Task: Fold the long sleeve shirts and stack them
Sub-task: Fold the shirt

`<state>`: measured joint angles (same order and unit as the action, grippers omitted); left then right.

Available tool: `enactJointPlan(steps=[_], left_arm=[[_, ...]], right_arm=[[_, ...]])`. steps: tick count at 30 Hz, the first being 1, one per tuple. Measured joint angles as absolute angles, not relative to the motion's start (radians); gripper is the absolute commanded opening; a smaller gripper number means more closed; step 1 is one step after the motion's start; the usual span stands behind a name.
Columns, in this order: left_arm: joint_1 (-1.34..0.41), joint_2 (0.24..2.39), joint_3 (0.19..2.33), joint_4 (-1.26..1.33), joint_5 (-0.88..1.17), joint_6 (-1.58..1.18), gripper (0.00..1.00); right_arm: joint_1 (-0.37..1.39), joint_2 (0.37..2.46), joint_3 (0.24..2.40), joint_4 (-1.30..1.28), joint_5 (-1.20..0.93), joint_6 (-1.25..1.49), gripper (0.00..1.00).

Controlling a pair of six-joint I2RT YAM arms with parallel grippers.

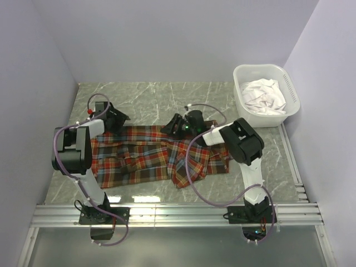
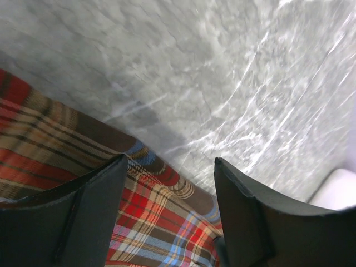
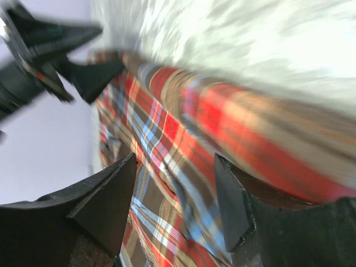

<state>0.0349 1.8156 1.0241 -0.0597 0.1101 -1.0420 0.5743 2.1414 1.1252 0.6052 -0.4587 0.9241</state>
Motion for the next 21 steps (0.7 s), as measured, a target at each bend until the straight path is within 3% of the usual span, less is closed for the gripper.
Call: enactJointPlan(steps=[11, 21], left_arm=[[0.081, 1.807, 0.993, -0.022, 0.144, -1.075, 0.72], [0.126, 1.753, 1.007, -0.146, 0.073, -1.021, 0.87]], right_arm=[[0.34, 1.991, 0.907, 0.649, -0.31, 0.966, 0.65], [0.257, 1.895, 0.916, 0.429, -0.144, 0.866, 0.64]])
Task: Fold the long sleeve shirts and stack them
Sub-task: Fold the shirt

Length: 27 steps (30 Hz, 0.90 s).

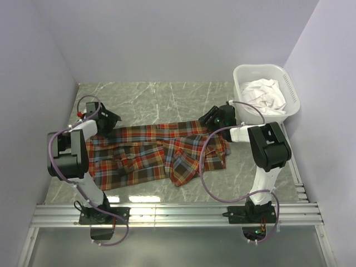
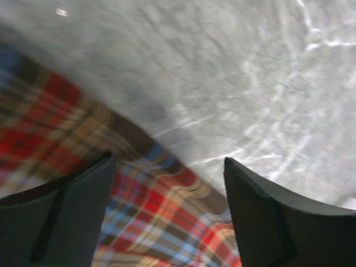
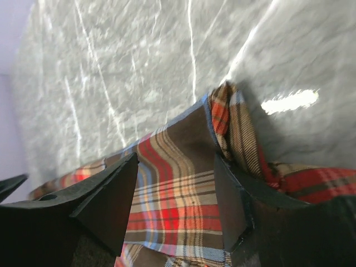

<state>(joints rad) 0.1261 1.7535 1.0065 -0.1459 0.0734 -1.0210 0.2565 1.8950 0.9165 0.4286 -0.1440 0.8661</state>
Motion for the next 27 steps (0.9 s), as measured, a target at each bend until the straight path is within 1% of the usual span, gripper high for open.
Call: enactJointPlan(steps=[1, 3, 6, 9, 11, 13, 15, 20, 23, 24, 26, 27], left_arm=[[0.128, 1.745, 1.011, -0.166, 0.057, -1.008, 0.89], [0.13, 1.727, 1.025, -0.213, 0.02, -0.981, 0.94], [0.13, 1.686, 1.049, -0.272, -0.027, -0.935, 0.99], [0.105, 1.626, 1.082, -0.331, -0.085, -0.867, 0.99], [0.053, 1.582, 1.106, -0.359, -0.116, -0.822, 0.99], [-0.035, 1.533, 1.118, -0.374, -0.13, -0.781, 0.98], [-0.142, 1.486, 1.116, -0.389, -0.137, -0.752, 0.97], [-0.478, 1.422, 1.103, -0.423, -0.164, -0.72, 0.92], [-0.682, 1.456, 1.121, -0.474, -0.219, -0.719, 0.87], [-0.74, 1.482, 1.143, -0.496, -0.245, -0.719, 0.83], [-0.849, 1.556, 1.215, -0.549, -0.294, -0.719, 0.81], [-0.899, 1.605, 1.265, -0.569, -0.319, -0.719, 0.78]], right_arm=[[0.256, 1.889, 0.928, 0.404, -0.134, 0.847, 0.64], [0.255, 1.877, 0.945, 0.36, -0.122, 0.811, 0.64], [0.255, 1.835, 0.96, 0.287, -0.112, 0.748, 0.64], [0.26, 1.772, 0.976, 0.198, -0.095, 0.683, 0.65], [0.265, 1.72, 0.989, 0.137, -0.083, 0.641, 0.67], [0.273, 1.658, 0.999, 0.077, -0.064, 0.602, 0.69], [0.281, 1.595, 0.999, 0.019, -0.043, 0.572, 0.73], [0.29, 1.438, 0.985, -0.115, 0.008, 0.518, 0.75], [0.29, 1.346, 0.952, -0.179, 0.044, 0.499, 0.75], [0.29, 1.31, 0.935, -0.206, 0.061, 0.496, 0.75], [0.29, 1.26, 0.907, -0.243, 0.086, 0.493, 0.74], [0.29, 1.233, 0.892, -0.263, 0.099, 0.493, 0.74]])
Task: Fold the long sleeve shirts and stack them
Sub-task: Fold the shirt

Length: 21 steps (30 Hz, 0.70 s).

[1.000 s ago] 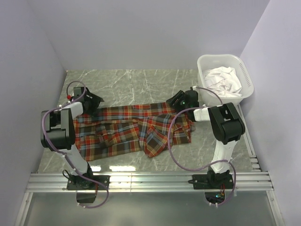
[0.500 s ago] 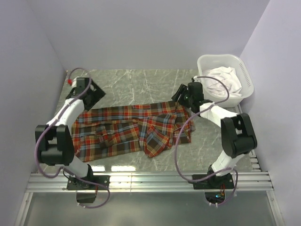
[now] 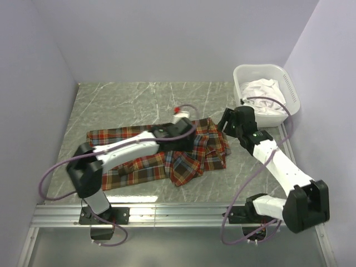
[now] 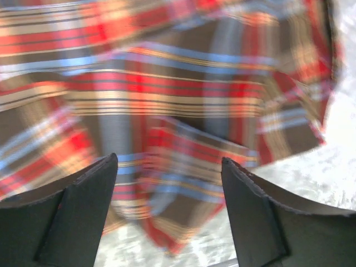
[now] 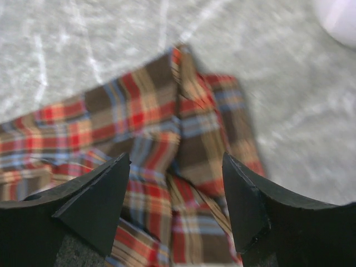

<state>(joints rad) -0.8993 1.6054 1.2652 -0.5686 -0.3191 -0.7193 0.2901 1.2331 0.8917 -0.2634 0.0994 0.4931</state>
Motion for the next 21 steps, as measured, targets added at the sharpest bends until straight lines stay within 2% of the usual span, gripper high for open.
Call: enactJointPlan(steps=[2, 6, 12, 21], left_arm=[[-0.973, 1.689, 1.35, -0.593, -0.357, -0.72, 0.75], [-1.069, 1.832, 1.483, -0.631, -0.402, -0.722, 0.6], [-1.116, 2.014, 1.586, -0.687, -0.433, -0.722, 0.57], [-1.118, 2.09, 1.601, -0.726, -0.414, -0.717, 0.57]], right_arm=[[0.29, 1.179, 0.854, -0.292, 0.136, 0.501, 0.73], [0.287, 1.071, 0.775, -0.349, 0.211, 0.521, 0.73], [0.278, 0.965, 0.715, -0.385, 0.276, 0.543, 0.72], [0.266, 0.919, 0.691, -0.389, 0.303, 0.557, 0.72]])
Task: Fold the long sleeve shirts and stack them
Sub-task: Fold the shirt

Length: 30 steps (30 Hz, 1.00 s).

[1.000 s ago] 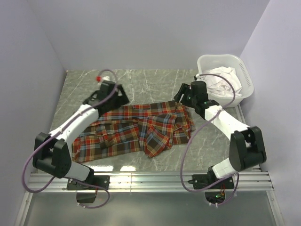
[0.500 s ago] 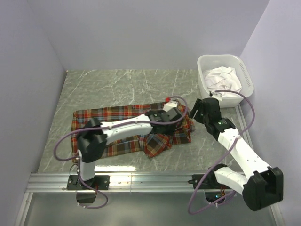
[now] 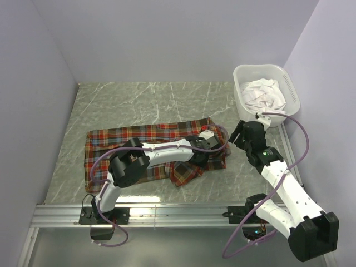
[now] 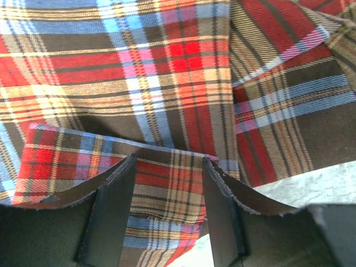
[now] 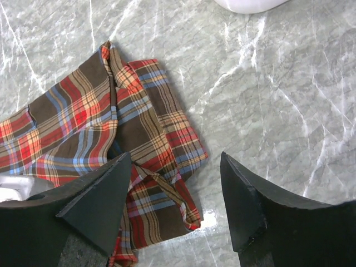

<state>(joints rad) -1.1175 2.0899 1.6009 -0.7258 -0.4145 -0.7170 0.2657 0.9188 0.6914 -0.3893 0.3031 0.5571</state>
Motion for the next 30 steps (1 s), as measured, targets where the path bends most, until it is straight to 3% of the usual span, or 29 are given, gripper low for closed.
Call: enactJointPlan(steps=[5, 10, 16, 18, 21, 30], left_arm=[[-1.127, 2.094, 1.608, -0.727, -0.405, -0.713, 0.63], [-1.143, 2.093, 1.608, -0.722, -0.39, -0.698, 0.62], [-1.151, 2.095, 1.628, -0.736, -0.39, -0.692, 0.54], [-1.151, 2.099, 1.637, -0.74, -0.391, -0.694, 0.42], [-1.151, 2.105, 1.639, -0.743, -0.393, -0.691, 0.36], [-1.151, 2.107, 1.639, -0.741, -0.376, -0.686, 0.47]], right_arm=[[0.261, 0.918, 0.675, -0.386, 0.302, 0.56, 0.71], [0.254, 0.916, 0.666, -0.384, 0.302, 0.56, 0.71], [0.244, 0.905, 0.665, -0.382, 0.3, 0.56, 0.71], [0.242, 0.903, 0.665, -0.382, 0.299, 0.56, 0.71], [0.239, 0.9, 0.661, -0.381, 0.297, 0.56, 0.71], [0.234, 0.899, 0.646, -0.375, 0.286, 0.56, 0.7]])
